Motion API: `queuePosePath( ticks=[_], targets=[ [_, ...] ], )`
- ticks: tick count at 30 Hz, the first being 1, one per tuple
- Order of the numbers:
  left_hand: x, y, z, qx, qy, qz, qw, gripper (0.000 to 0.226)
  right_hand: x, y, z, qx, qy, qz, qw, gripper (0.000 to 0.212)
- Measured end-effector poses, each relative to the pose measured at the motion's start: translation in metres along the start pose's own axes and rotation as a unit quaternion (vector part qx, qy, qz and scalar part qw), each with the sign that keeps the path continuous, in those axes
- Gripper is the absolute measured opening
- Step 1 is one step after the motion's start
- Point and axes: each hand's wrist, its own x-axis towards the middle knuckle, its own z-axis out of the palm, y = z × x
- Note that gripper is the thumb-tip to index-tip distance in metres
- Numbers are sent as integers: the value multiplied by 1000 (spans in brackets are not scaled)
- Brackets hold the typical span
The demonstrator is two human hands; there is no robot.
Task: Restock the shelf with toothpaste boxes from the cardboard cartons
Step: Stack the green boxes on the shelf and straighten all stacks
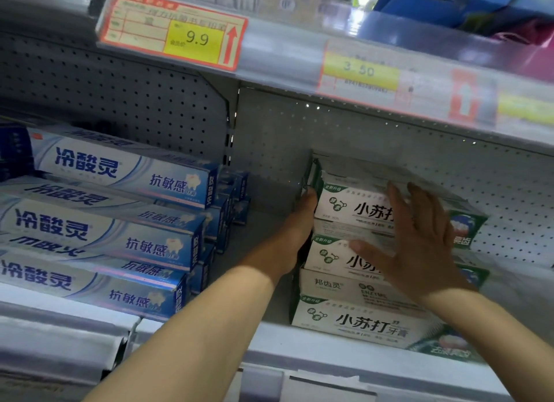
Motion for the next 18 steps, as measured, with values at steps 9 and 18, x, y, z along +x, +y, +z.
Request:
queuePosePath(
  ticks=[9, 18],
  targets=[
    [-9, -6, -7, 11, -18, 50, 999, 69, -10, 15, -10, 46, 1, 43, 998, 115],
    [-61, -36, -2, 174, -78, 58, 980, 106, -49, 72, -23, 172, -142, 144, 964, 145]
  ],
)
